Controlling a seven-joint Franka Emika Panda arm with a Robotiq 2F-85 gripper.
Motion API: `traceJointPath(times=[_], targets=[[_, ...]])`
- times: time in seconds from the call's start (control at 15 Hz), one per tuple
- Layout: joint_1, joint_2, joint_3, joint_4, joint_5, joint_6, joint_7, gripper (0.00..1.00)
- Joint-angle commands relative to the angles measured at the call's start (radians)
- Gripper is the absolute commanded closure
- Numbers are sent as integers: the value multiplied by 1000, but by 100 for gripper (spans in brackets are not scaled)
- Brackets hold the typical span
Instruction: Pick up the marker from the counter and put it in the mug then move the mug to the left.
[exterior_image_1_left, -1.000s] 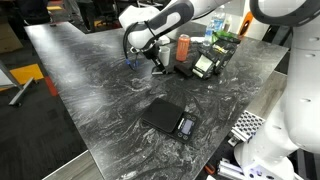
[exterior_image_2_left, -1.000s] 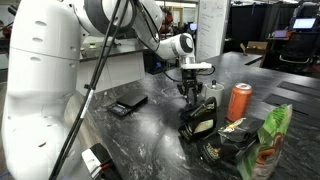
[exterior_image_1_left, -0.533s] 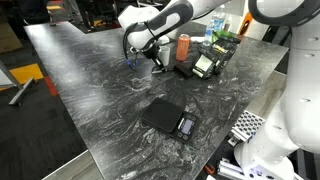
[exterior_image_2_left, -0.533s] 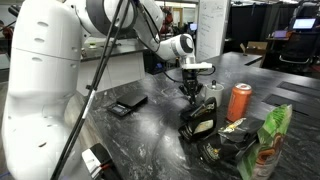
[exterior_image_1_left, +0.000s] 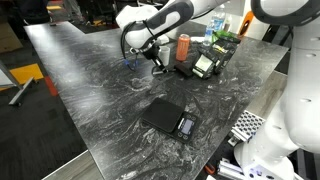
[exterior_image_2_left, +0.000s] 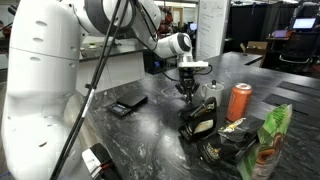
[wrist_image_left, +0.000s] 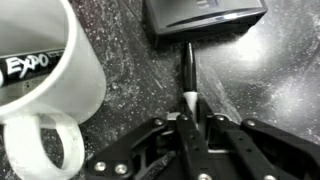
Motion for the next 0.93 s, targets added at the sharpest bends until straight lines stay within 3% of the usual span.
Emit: traceJointPath(times=[0.0, 0.33, 0.87], targets=[[1, -82, 34, -19, 24, -76, 39, 97], [-26, -189, 42, -30, 91, -40, 83, 97], [-92, -406, -6, -118, 357, 166, 75, 97]])
